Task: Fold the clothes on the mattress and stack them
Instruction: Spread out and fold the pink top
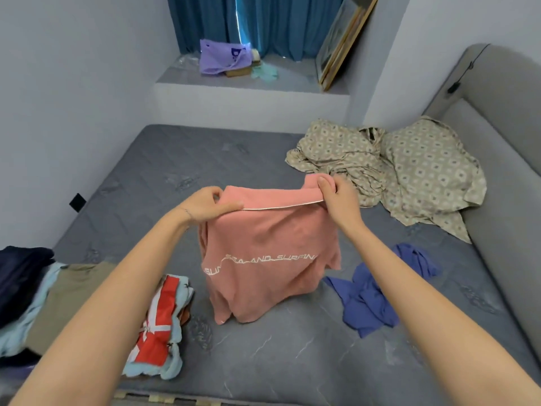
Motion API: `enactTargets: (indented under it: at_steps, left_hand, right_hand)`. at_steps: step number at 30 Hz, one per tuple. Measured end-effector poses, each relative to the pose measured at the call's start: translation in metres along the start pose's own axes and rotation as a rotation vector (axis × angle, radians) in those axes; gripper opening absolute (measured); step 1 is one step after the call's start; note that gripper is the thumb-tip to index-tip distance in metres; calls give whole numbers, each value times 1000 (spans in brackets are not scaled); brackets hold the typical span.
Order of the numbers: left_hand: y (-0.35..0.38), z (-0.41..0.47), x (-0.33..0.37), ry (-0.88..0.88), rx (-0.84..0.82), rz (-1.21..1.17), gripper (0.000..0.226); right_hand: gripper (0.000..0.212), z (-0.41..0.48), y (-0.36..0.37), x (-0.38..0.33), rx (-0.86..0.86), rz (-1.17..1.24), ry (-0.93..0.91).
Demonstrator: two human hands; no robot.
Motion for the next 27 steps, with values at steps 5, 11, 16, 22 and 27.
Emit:
enactTargets:
  at_steps: [5, 11, 16, 22, 27]
  left_hand:
    - [13, -2, -26, -82, -163, 17, 40]
    - [16, 11, -44, -13, 51, 90, 24]
    - [11, 23, -60, 8, 235, -199, 10]
    - [-5, 24, -62, 13, 305, -493, 16]
    - [-8, 23, -68, 7, 209, -497, 4]
  right_hand:
    - [36, 6, 14, 10, -89, -36, 80]
    - [51, -5, 25, 12, -202, -3, 190]
    - [49, -22, 30, 21, -362, -231, 269]
    - [51, -41, 38, 29, -544, 9, 558]
    - [28, -51, 53, 23, -301, 252, 540]
Point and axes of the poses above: each hand's wrist, its own z-axis towards the middle knuckle, its own y-axis out of the palm, x = y × z, the point moved 2 cm from there along z, towards the middle knuckle, and after that the axes turned 13 degrees about x, right-handed, at the moved point
